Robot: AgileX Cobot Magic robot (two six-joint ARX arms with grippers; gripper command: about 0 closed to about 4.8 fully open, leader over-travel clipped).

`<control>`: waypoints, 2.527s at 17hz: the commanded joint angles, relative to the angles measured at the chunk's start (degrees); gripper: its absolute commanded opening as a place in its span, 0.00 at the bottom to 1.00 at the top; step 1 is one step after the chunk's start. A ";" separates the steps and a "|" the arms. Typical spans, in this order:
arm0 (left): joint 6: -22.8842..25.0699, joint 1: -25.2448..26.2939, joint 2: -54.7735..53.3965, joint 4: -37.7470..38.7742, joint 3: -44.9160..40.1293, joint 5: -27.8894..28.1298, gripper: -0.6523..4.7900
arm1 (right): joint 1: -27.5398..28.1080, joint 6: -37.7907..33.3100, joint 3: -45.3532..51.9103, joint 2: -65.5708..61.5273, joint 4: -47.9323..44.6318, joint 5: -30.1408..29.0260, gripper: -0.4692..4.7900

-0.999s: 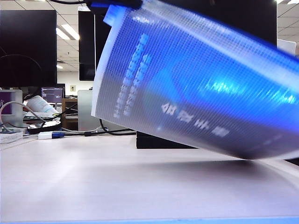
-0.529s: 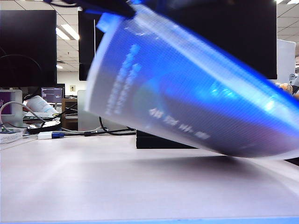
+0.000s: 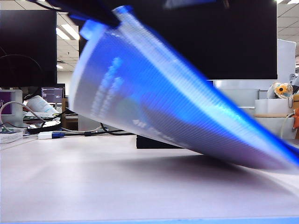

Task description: Pick up the transparent plastic file bag with a blue zipper and close its zipper.

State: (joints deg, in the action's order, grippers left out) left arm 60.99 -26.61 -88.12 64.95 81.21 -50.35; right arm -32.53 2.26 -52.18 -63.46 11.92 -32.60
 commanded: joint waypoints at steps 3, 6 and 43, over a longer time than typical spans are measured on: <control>7.50 -0.17 0.39 8.85 0.31 1.27 0.11 | 0.02 2.99 -0.24 0.17 6.14 -6.82 0.44; 9.92 -0.22 0.44 12.28 0.33 1.18 0.11 | 0.02 4.96 -0.24 0.13 9.07 -10.16 0.43; 0.90 1.51 1.40 -6.80 0.24 -3.26 0.11 | -0.02 8.72 -0.20 -2.95 9.05 2.93 0.09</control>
State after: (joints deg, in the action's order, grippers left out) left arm 62.06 -25.26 -86.91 58.46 81.34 -52.71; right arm -32.56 10.35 -52.18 -66.61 19.68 -32.86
